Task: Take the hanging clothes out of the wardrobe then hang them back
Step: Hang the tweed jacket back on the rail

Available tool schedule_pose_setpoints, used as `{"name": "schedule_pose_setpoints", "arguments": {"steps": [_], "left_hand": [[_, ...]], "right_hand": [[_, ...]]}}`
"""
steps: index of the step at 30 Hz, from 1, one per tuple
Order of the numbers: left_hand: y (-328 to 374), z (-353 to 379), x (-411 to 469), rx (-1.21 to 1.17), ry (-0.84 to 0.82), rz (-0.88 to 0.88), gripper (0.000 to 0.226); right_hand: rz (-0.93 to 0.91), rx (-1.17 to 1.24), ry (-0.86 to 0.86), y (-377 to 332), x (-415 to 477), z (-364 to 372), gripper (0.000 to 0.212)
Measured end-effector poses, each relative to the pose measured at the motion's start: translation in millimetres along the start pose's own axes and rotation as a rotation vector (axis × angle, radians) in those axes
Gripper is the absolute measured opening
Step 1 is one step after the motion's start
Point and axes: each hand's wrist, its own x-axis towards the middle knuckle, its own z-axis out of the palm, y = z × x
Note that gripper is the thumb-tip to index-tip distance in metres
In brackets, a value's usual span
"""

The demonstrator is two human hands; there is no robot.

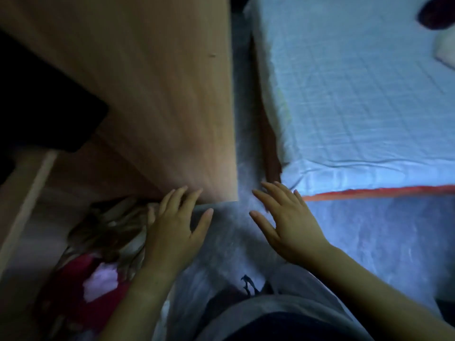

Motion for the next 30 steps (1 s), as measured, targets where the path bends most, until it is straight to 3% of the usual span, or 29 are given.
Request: {"name": "schedule_pose_setpoints", "arguments": {"steps": [7,13,19,24,30], "left_hand": [[171.6,63.1,85.3,-0.103,-0.102,0.404,0.06],[385.3,149.2,130.7,-0.097,-0.245,0.692,0.064],[586.6,196.4,147.1,-0.152,-0.342,1.021,0.063],[692.3,234.3,175.5,-0.17,-0.409,1.162,0.059],[812.3,286.3,240.6,-0.196,-0.427,1.153,0.062]], "right_hand": [[0.318,0.076,0.207,154.6,-49.2,-75.2,0.066],[0.562,0.011,0.324,305.9,-113.3,-169.5,0.067],[0.837,-0.031,0.486,410.7,-177.6,-247.3,0.064],[0.964,-0.001,0.546,497.1,-189.6,-282.4,0.065],[1.016,0.015,0.586,627.0,-165.4,-341.4,0.072]]}}
